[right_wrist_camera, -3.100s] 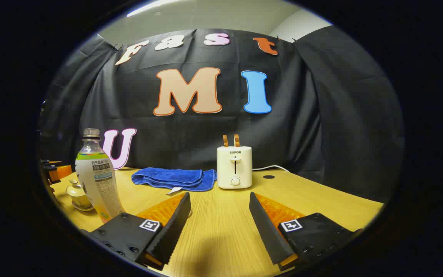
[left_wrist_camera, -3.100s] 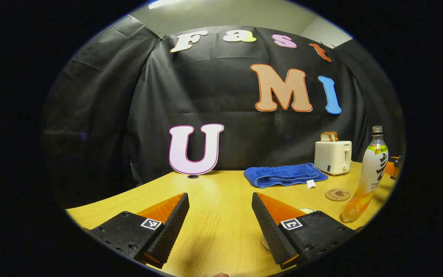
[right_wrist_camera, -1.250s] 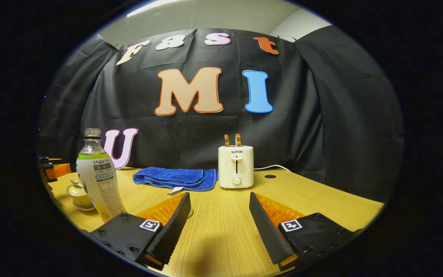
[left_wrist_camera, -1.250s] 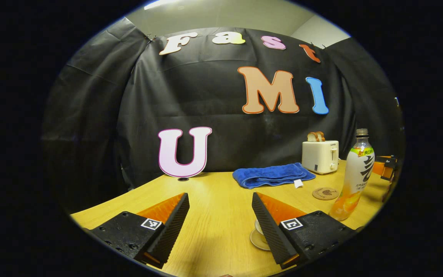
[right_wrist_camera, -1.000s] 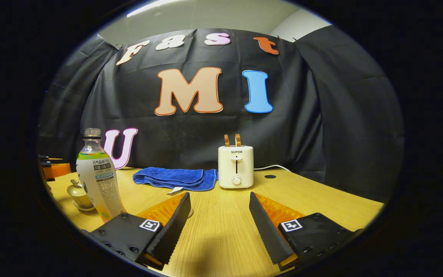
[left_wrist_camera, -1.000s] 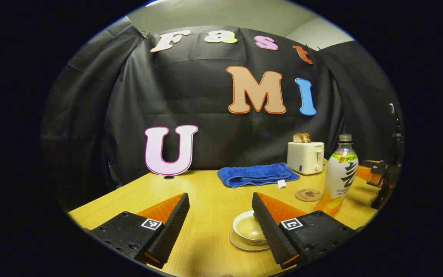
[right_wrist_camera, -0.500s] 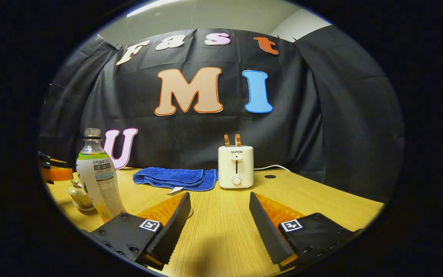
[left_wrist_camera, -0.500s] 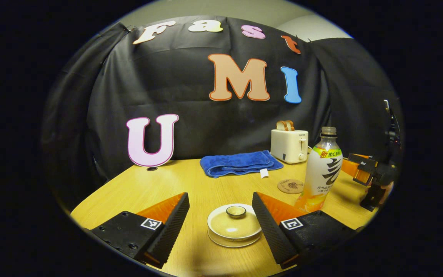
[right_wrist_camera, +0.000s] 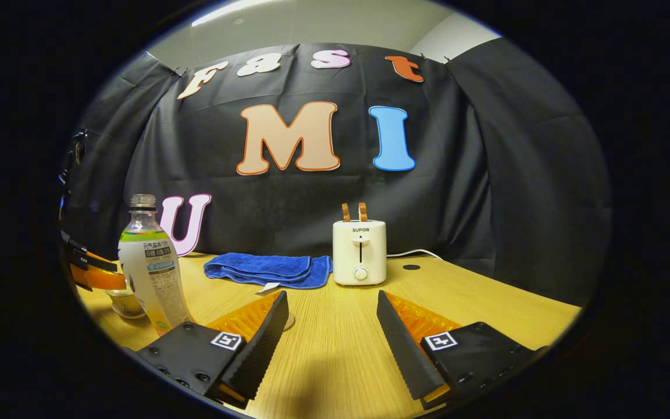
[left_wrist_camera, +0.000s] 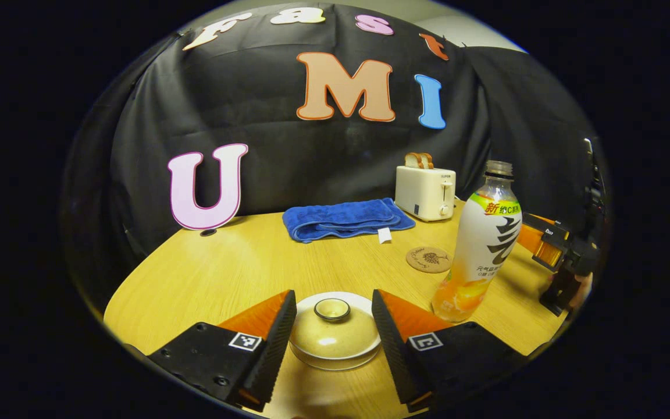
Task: Open the teacup lid with one hand, grasp the water bottle and pour water into the teacup with the other hand; after pouring, place the water bottle on the coaster and then close the teacup lid.
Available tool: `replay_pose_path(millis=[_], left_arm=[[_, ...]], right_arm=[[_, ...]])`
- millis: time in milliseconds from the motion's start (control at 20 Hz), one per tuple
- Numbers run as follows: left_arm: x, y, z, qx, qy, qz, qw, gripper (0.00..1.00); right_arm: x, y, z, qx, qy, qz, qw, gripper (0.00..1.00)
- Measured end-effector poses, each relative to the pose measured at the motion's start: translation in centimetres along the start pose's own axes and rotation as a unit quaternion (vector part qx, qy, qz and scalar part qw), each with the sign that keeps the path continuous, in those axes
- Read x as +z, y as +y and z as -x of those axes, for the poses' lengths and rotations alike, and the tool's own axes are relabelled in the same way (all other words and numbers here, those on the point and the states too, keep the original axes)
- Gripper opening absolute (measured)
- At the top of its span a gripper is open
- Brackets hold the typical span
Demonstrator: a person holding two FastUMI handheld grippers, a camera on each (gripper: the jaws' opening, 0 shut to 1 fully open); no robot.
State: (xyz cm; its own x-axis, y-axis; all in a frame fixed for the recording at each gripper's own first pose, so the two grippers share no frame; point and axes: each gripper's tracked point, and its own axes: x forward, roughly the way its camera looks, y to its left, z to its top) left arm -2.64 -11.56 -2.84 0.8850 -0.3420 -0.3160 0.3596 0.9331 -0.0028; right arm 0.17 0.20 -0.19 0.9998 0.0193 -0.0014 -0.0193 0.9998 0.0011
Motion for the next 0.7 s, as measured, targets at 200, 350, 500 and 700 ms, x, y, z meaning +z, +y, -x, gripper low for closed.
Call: replay_pose_path(millis=[200,350,500,700], left_arm=[[-0.01,0.0,-0.01,0.002,0.004,-0.012,1.0,0.62],[0.16,0.3,-0.14,0.007,0.003,-0.017,1.0,0.47],[0.05,0.36,-0.16,0.01,0.006,-0.029,1.0,0.3],[0.01,0.37,-0.17,0.008,0.006,-0.052,0.999,0.28]], right_arm=[[0.01,0.02,0.06,0.001,0.0,0.0,1.0,0.97],[-0.01,0.04,0.03,0.001,0.0,0.0,1.0,0.96],[0.01,0.03,0.02,0.001,0.0,0.0,1.0,0.96],[0.0,0.03,0.03,0.001,0.0,0.0,1.0,0.97]])
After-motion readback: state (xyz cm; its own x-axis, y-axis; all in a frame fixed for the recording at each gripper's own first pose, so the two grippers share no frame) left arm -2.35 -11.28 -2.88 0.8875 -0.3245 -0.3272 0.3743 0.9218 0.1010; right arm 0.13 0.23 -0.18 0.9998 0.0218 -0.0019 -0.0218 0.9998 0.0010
